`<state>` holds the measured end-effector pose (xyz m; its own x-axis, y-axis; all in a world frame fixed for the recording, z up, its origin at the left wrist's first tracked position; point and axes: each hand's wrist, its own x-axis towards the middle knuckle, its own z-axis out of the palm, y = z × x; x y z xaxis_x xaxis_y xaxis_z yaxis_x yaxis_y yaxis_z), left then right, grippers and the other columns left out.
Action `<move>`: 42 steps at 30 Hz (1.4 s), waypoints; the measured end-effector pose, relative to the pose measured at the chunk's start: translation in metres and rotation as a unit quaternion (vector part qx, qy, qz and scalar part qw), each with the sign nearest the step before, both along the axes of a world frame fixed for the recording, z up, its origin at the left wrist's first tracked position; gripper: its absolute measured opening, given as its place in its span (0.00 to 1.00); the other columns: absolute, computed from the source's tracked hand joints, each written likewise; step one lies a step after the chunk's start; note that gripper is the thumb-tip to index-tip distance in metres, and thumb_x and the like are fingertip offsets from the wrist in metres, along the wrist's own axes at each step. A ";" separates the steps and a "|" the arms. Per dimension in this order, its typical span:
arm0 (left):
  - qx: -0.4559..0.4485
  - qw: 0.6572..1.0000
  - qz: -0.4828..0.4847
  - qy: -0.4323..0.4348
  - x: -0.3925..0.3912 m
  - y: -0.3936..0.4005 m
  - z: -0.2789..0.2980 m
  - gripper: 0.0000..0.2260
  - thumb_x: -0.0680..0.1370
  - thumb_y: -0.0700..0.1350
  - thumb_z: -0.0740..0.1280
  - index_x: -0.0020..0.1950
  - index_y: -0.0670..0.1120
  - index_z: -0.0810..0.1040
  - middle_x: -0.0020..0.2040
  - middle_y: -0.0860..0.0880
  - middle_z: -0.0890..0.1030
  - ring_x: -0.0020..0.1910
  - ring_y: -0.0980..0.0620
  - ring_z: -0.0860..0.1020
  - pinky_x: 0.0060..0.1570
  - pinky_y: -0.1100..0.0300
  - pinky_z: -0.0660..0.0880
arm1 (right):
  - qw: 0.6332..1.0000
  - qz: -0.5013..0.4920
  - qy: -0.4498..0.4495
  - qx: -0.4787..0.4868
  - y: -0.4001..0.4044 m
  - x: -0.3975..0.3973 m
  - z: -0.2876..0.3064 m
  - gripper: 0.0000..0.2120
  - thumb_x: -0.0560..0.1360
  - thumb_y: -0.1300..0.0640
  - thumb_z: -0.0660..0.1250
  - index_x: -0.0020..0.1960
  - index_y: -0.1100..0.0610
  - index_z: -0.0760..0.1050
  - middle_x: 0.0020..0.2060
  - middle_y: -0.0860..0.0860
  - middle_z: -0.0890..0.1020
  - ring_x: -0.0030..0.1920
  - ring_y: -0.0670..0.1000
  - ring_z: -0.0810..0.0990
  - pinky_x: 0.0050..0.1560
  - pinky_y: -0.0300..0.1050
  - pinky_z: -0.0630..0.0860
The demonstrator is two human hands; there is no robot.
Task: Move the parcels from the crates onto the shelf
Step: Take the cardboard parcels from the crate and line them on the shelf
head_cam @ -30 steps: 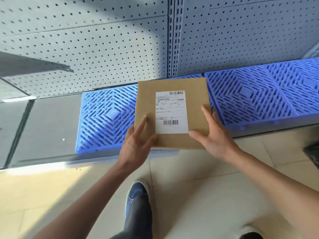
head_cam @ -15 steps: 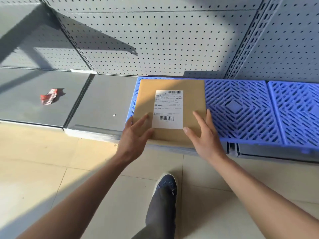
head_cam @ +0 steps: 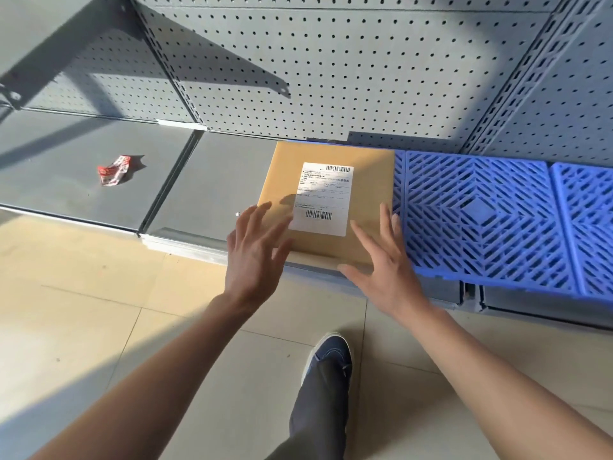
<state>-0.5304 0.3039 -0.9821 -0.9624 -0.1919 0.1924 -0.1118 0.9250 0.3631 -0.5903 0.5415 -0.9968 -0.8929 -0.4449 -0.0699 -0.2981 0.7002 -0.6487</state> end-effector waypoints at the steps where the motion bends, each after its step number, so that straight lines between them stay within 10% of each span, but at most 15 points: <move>1: -0.030 0.999 -0.033 0.019 0.005 0.003 -0.003 0.17 0.82 0.50 0.67 0.71 0.54 0.76 0.74 0.46 0.71 0.74 0.42 0.65 0.64 0.40 0.68 | 0.999 0.008 0.027 0.016 0.000 0.002 -0.002 0.34 0.77 0.51 0.73 0.80 0.47 0.63 0.82 0.50 0.39 0.81 0.57 0.37 0.74 0.65 0.62; 8: -0.137 0.983 -0.117 -0.029 0.025 0.019 -0.019 0.29 0.79 0.48 0.68 0.80 0.51 0.64 0.79 0.43 0.63 0.80 0.42 0.58 0.74 0.37 0.59 | 0.993 0.015 0.105 0.049 -0.008 0.001 -0.009 0.29 0.76 0.64 0.72 0.74 0.55 0.69 0.80 0.57 0.62 0.81 0.60 0.53 0.67 0.66 0.72; 22: -0.106 0.988 -0.098 -0.059 0.007 0.006 -0.014 0.30 0.78 0.44 0.68 0.79 0.54 0.65 0.79 0.46 0.63 0.80 0.45 0.54 0.77 0.39 0.54 | 0.984 0.057 0.098 0.139 -0.018 -0.017 -0.001 0.32 0.78 0.67 0.67 0.76 0.51 0.59 0.82 0.54 0.52 0.82 0.59 0.46 0.61 0.60 0.76; 28: -0.099 0.986 -0.090 -0.099 0.001 0.011 0.004 0.25 0.80 0.48 0.68 0.76 0.55 0.68 0.77 0.46 0.66 0.78 0.44 0.58 0.76 0.40 0.56 | 0.976 0.060 0.078 0.193 0.001 -0.012 0.024 0.33 0.80 0.60 0.64 0.81 0.51 0.53 0.82 0.56 0.43 0.81 0.60 0.39 0.73 0.63 0.62; 42: -0.047 0.977 -0.197 -0.068 -0.009 0.171 0.128 0.21 0.83 0.54 0.63 0.76 0.51 0.71 0.71 0.50 0.75 0.72 0.47 0.69 0.67 0.47 0.66 | 0.983 -0.101 0.043 0.148 0.163 0.058 0.154 0.25 0.85 0.57 0.59 0.81 0.54 0.59 0.82 0.54 0.56 0.81 0.53 0.54 0.76 0.53 0.60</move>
